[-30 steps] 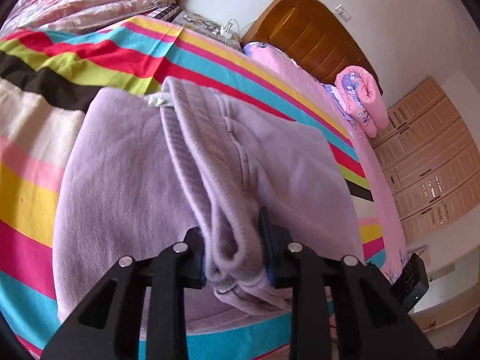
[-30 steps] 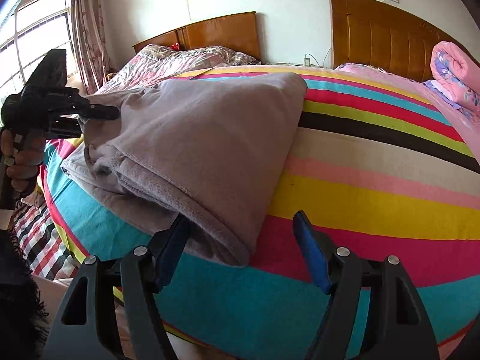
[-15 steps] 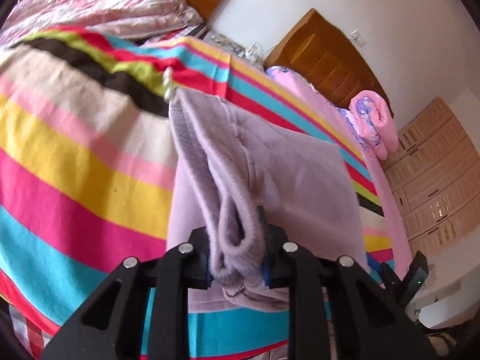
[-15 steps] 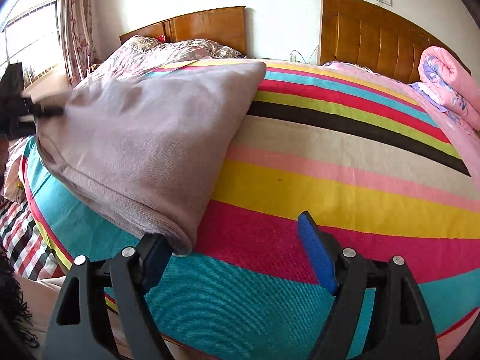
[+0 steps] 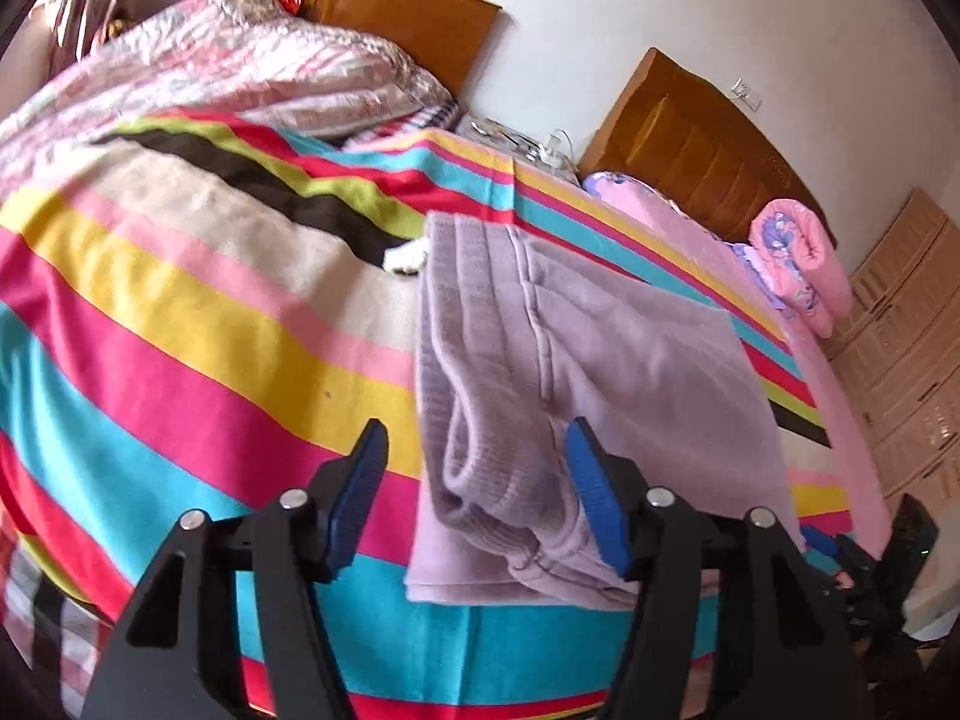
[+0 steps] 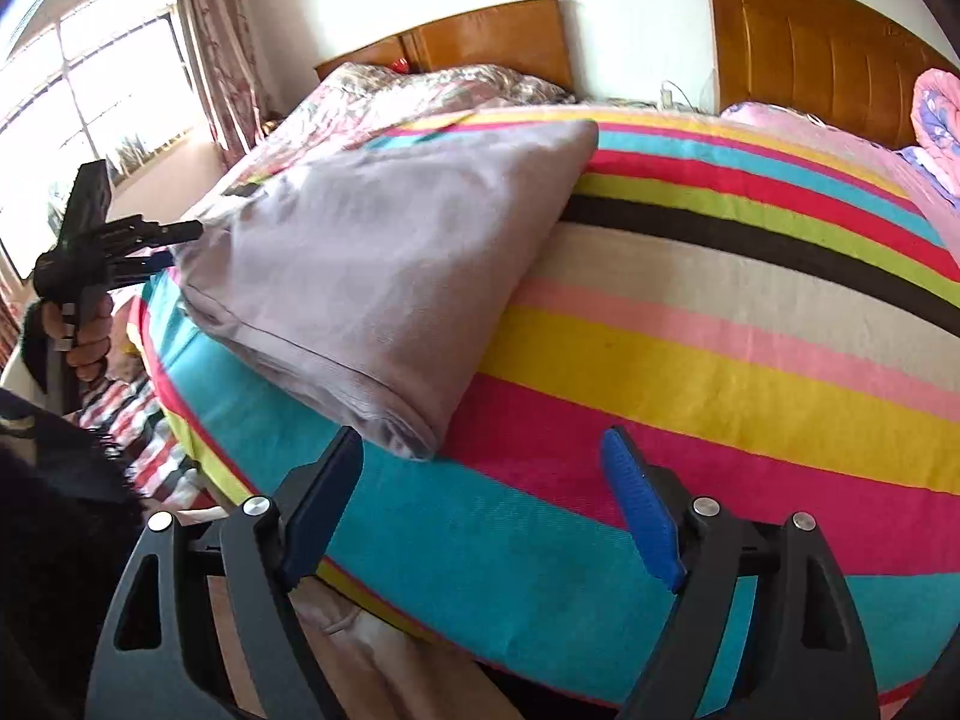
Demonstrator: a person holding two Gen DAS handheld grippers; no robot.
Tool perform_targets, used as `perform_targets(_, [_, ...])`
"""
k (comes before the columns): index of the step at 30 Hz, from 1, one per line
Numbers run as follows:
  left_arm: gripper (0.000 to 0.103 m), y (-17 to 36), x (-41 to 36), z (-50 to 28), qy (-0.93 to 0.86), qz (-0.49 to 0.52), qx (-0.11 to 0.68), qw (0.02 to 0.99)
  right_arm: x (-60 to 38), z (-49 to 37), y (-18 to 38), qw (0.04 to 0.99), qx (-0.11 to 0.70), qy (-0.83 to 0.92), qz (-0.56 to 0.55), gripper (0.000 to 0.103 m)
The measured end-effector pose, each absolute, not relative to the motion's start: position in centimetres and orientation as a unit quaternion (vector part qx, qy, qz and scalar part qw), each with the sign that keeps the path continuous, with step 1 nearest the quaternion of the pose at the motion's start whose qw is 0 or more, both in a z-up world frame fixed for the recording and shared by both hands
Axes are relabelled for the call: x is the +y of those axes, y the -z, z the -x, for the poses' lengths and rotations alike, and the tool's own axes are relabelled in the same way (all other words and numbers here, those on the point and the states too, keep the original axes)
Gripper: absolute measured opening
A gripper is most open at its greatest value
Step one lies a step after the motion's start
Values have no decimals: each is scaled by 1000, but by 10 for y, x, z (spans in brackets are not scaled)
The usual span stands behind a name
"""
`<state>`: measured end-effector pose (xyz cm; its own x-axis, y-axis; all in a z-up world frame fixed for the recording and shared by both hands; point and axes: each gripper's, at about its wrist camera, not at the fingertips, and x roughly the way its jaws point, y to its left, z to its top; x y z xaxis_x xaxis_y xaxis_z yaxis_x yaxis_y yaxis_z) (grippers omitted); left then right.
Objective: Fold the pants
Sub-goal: 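Release the fold with the left tool and pull back, then press and smooth the folded stack flat with both open tools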
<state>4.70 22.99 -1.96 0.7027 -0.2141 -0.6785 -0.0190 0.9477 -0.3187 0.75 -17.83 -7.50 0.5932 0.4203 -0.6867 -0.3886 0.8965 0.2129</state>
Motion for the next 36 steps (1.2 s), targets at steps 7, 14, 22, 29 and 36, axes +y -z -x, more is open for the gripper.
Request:
perform_targets(7, [85, -33, 166, -56, 107, 38, 313, 943, -169, -34, 33, 907, 326, -260, -64, 60])
perform_targets(14, [84, 40, 145, -74, 81, -3, 388, 918, -102, -41, 52, 887, 345, -306, 41, 59])
perform_targets(22, [94, 61, 138, -66, 75, -39, 378, 922, -107, -33, 74, 880, 356, -310, 55, 60])
perform_targets(29, [94, 63, 135, -62, 73, -44, 368, 926, -110, -33, 74, 875, 363, -319, 46, 60])
perform_targets(36, [95, 65, 135, -59, 78, -45, 361, 928, -128, -79, 31, 868, 346, -355, 27, 60])
